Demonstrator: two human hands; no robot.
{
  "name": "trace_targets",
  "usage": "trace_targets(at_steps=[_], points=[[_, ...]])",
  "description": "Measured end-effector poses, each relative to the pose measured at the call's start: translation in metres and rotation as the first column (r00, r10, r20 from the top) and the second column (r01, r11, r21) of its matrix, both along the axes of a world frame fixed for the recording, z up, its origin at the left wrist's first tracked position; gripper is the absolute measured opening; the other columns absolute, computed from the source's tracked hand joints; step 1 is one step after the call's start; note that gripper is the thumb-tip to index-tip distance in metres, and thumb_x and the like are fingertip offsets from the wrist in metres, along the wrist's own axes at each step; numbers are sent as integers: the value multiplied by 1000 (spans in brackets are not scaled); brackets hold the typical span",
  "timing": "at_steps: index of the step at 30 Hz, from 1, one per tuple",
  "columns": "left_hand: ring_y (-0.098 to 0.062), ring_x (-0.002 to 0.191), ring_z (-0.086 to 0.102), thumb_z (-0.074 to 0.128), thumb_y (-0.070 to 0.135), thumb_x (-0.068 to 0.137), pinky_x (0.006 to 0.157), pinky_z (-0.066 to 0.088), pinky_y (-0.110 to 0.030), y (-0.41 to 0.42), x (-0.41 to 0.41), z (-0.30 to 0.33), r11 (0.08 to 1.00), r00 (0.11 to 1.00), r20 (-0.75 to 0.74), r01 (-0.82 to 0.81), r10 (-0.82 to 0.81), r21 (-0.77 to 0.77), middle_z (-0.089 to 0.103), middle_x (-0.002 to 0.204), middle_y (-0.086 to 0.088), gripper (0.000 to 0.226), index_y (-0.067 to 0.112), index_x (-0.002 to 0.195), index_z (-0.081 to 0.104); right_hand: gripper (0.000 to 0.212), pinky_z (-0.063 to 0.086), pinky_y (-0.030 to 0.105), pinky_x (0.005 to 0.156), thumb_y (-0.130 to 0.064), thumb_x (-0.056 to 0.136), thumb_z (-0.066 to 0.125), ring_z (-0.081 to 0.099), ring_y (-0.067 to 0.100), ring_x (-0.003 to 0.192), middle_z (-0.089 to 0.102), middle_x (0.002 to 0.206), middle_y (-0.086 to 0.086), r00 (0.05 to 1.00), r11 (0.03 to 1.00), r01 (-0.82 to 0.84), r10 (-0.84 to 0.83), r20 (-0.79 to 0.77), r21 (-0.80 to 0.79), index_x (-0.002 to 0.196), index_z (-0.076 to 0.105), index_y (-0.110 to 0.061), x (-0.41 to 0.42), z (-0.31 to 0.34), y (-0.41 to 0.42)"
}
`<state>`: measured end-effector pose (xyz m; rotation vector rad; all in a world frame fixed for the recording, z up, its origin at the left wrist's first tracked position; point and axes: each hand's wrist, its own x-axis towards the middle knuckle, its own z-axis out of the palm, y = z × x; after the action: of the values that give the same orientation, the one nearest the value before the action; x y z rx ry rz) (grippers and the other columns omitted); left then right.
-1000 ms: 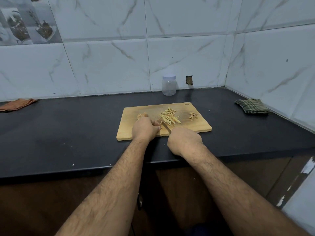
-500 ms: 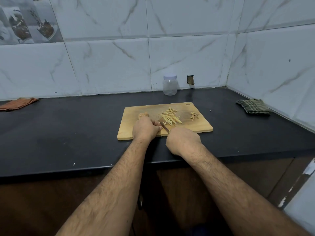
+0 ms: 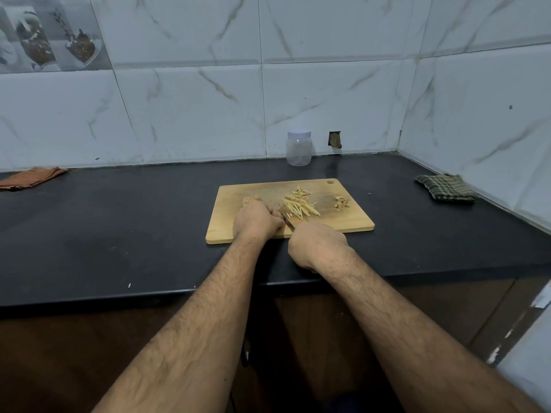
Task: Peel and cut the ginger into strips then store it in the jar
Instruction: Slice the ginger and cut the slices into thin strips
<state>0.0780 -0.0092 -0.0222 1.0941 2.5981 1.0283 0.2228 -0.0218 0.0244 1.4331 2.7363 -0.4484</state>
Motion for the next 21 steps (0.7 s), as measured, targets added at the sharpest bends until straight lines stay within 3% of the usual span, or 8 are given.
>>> trace_targets(at_steps=[6,15,21], points=[[-18,94,65,69,30,86,71,50,-27,5,-3,1,999,999,14,-44,44,-26,72,95,4,13,19,89,76,23,44,36,74,-18,98,52,53,23,84,55,99,4,1000,1000,3,-3,15,-16,118,61,-13,5,-2,1],[-16,95,65,69,30,88,77,52,-28,3,-2,0,999,1000,-5,-26,26,-26,72,99,6,14,19,92,77,29,43,37,74,-23,100,47,53,23,92,60,118,6,999,1000,3,-2,45,-24,126,58,-15,23,-6,-2],[-14,91,64,73,27,86,70,46,-25,-2,1,2,1000,1000,8,6,-6,-16,72,91,7,9,20,80,74,27,44,35,74,-23,99,49,52,23,87,54,101,4,999,999,40,-39,21,-4,121,61,-13,18,-2,1]])
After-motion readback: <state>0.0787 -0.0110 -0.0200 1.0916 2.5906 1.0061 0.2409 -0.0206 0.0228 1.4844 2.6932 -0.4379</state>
